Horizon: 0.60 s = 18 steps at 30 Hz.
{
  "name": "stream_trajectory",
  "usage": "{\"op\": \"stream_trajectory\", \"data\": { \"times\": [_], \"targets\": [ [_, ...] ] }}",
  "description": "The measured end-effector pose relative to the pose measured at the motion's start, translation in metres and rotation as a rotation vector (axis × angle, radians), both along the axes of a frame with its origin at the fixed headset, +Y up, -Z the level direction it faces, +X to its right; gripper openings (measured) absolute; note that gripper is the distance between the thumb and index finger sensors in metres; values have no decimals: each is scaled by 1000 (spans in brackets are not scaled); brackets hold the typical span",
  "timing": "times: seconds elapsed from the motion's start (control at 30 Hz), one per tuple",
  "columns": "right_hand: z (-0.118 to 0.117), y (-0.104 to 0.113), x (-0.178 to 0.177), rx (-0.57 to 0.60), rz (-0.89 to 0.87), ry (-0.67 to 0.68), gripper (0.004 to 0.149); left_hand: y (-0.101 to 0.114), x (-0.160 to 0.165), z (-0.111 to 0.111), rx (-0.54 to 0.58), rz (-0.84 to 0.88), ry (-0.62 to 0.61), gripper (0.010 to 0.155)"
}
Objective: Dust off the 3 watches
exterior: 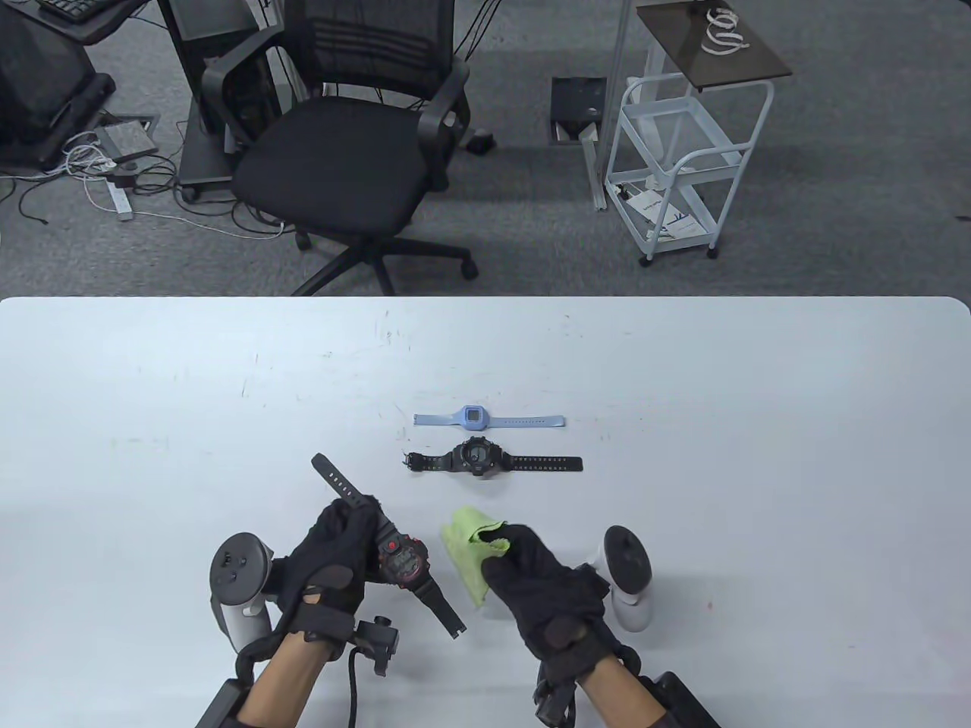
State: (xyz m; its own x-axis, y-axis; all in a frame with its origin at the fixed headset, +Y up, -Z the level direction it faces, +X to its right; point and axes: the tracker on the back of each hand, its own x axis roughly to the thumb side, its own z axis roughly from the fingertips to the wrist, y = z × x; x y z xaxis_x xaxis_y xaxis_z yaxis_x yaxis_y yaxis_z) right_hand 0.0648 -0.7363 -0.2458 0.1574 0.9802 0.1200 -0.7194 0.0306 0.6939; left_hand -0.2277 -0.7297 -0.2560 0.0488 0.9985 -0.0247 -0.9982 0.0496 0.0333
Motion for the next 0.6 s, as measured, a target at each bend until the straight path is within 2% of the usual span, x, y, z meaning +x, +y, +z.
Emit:
{"op": "stream_trajectory", "data": {
  "times": [0.13,0.27,0.33,0.47,0.6],
  "targets": [
    [7,-3,-14,50,99,40,42,-1,0,0,-1,-18,23,46],
    [9,-14,-20,-18,108,52,44,-1,-1,1,0,-12,39,46],
    [9,-19,-21,-48,132,18,46,-2,2,3,0,-2,38,46],
    [8,-21,-19,-35,215,-56,40,-1,8,6,6,12,24,46],
    [7,-16,-12,-11,273,-160,50,-2,13,9,8,54,13,46]
  ]
}}
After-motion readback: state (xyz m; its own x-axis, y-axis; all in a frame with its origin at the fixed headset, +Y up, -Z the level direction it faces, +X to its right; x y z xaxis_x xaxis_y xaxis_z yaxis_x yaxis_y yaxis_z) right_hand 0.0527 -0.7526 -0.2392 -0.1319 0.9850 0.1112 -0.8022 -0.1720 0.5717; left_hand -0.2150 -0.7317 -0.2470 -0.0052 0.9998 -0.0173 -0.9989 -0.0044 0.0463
